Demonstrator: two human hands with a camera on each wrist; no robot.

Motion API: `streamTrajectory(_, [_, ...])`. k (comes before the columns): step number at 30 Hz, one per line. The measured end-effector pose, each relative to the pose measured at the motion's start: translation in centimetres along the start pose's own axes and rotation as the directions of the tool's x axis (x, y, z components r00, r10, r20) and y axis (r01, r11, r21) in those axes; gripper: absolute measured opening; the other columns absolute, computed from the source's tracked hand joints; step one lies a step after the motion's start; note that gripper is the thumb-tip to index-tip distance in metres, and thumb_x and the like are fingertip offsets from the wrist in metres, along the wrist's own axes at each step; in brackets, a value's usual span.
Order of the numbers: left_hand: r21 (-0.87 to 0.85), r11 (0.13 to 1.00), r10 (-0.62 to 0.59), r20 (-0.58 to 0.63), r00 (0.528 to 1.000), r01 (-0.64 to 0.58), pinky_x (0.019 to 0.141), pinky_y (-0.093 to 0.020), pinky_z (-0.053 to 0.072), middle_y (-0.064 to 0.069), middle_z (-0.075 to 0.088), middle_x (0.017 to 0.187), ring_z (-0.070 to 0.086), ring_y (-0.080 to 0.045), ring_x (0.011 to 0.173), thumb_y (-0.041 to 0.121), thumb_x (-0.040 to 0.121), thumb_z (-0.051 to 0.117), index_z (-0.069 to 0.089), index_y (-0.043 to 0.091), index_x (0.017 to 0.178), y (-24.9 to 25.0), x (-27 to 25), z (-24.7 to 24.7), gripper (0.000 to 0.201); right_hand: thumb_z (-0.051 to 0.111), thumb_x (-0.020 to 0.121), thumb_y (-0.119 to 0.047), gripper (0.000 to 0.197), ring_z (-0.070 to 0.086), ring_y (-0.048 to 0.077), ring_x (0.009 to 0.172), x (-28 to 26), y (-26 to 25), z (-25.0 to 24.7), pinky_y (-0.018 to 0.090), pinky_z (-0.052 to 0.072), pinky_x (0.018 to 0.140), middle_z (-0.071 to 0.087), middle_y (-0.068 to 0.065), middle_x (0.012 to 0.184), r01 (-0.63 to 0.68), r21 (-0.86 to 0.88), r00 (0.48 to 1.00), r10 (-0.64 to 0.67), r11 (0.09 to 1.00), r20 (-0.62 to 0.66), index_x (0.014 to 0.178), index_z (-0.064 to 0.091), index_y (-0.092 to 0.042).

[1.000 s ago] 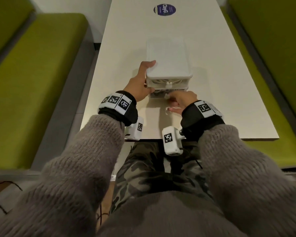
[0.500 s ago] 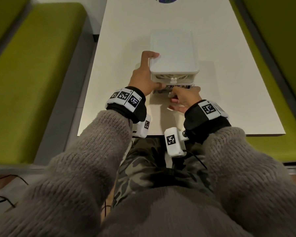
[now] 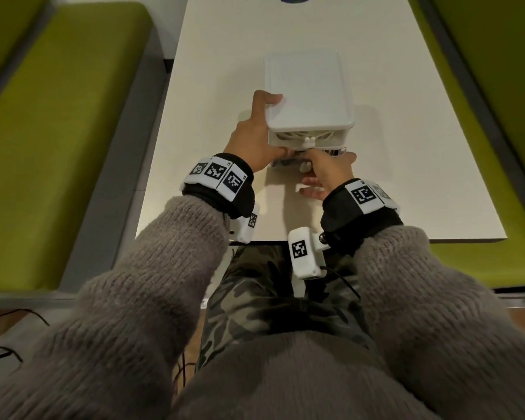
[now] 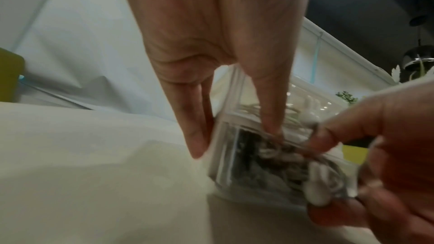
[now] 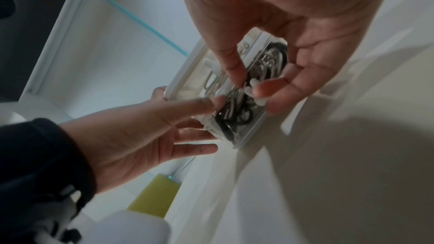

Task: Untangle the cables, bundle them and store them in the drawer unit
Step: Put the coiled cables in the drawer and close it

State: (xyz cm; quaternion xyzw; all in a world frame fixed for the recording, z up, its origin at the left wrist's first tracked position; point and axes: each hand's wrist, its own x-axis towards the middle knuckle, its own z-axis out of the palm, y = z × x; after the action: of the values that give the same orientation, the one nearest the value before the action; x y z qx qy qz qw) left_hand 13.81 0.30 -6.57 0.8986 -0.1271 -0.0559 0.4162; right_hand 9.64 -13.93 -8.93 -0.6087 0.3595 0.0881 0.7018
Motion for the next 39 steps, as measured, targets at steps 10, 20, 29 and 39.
streamTrajectory(10, [0.028, 1.0, -0.015, 0.071, 0.997, 0.013, 0.075, -0.048, 0.055, -0.023, 0.063, 0.103, 0.066, -0.033, 0.08, 0.015, 0.059, 0.085, 0.023, 0.03, 0.126, -0.5, 0.3, -0.1, 0.093, 0.07, 0.08, -0.02, 0.067, 0.063, 0.024, 0.092, -0.8, -1.0, -3.6, 0.039, 0.056, 0.072, 0.061, 0.008, 0.111, 0.091, -0.309, 0.988, -0.047, 0.947, 0.146, 0.138, 0.036, -0.017])
streamTrajectory(20, [0.004, 0.999, 0.05, 0.07, 0.996, -0.05, 0.083, -0.04, 0.054, -0.008, 0.049, 0.121, 0.058, -0.024, 0.092, 0.017, 0.058, 0.086, 0.025, 0.023, 0.128, -1.3, 1.4, -0.1, 0.093, 0.084, 0.067, -0.009, 0.093, 0.053, 0.02, 0.111, 1.0, -3.1, -4.1, 0.022, 0.044, 0.082, 0.054, 0.005, 0.127, 0.565, -0.555, 0.814, -0.523, 0.61, 0.253, 0.139, 0.025, -0.01])
streamTrajectory(29, [0.013, 0.999, 0.049, 0.057, 0.997, -0.05, 0.083, -0.043, 0.053, -0.008, 0.048, 0.122, 0.058, -0.026, 0.093, 0.019, 0.057, 0.086, 0.025, 0.023, 0.128, -1.5, 1.5, 0.1, 0.094, 0.075, 0.045, -0.026, 0.095, 0.05, 0.022, 0.115, 1.7, -1.4, -1.5, 0.039, 0.049, 0.095, 0.044, 0.006, 0.126, 0.522, -0.334, 0.848, -0.52, 0.785, 0.103, 0.125, 0.025, -0.017])
streamTrajectory(39, [0.022, 0.999, 0.041, 0.045, 0.998, -0.042, 0.084, -0.041, 0.052, -0.002, 0.05, 0.12, 0.057, -0.022, 0.091, 0.019, 0.059, 0.085, 0.026, 0.025, 0.128, -1.3, 1.2, -0.1, 0.092, 0.06, 0.075, -0.022, 0.064, 0.055, 0.027, 0.112, 1.3, -1.8, -0.9, 0.047, 0.047, 0.096, 0.054, 0.006, 0.126, 0.478, -0.265, 0.866, -0.5, 0.837, -0.016, 0.133, 0.034, -0.017])
